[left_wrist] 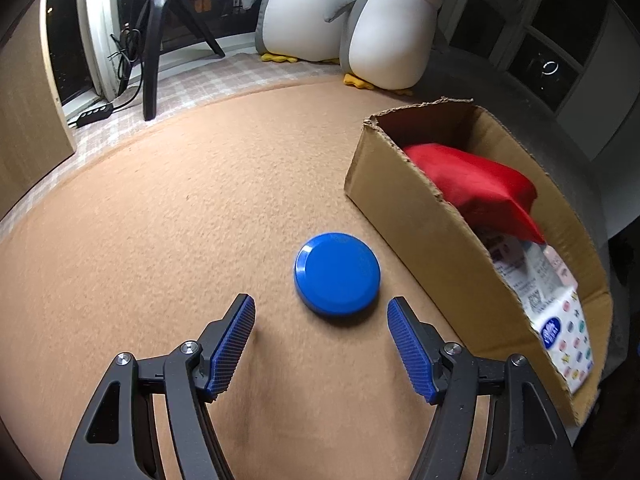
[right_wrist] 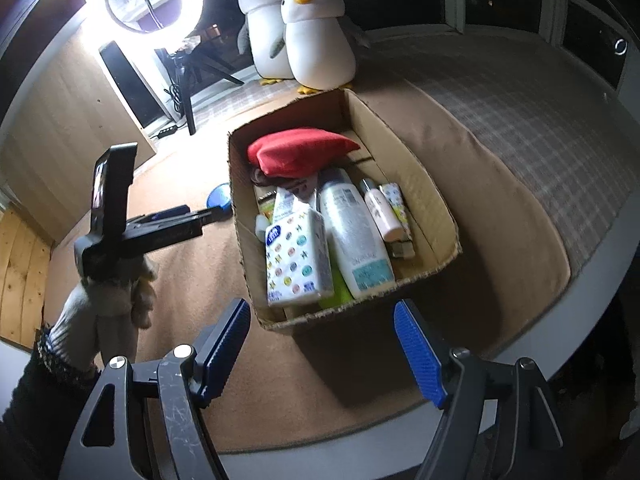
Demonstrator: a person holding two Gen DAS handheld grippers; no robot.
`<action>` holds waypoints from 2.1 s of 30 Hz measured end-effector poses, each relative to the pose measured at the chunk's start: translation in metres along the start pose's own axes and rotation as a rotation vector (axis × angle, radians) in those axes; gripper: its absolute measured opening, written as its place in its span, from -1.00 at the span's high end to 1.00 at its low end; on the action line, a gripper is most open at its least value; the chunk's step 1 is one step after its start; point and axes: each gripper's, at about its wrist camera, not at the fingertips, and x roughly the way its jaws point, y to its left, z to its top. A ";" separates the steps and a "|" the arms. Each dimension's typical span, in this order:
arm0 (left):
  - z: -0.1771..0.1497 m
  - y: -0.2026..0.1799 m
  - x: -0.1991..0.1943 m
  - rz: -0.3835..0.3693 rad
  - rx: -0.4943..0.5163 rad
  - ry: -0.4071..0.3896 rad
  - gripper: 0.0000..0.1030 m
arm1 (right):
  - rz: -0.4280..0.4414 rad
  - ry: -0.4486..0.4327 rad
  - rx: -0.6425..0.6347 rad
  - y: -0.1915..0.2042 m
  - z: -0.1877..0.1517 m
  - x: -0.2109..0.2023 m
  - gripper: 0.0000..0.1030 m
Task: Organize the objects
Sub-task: 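Move the left tool to the blue round lid and close on it, then carry the blue lid into the box and open the left tool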
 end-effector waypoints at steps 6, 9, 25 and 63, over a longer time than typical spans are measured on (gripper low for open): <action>0.008 -0.001 0.015 0.019 0.030 -0.008 -0.40 | -0.010 0.005 0.026 -0.008 -0.008 -0.002 -0.39; 0.010 -0.004 0.018 0.026 0.045 -0.010 -0.40 | -0.017 0.004 0.047 -0.014 -0.010 -0.004 -0.40; 0.014 -0.015 0.024 0.077 0.120 -0.030 -0.04 | -0.028 0.012 0.086 -0.029 -0.009 -0.005 -0.40; 0.012 -0.137 -0.071 -0.119 0.226 -0.132 -0.04 | -0.009 -0.031 0.039 -0.027 -0.010 -0.016 -0.40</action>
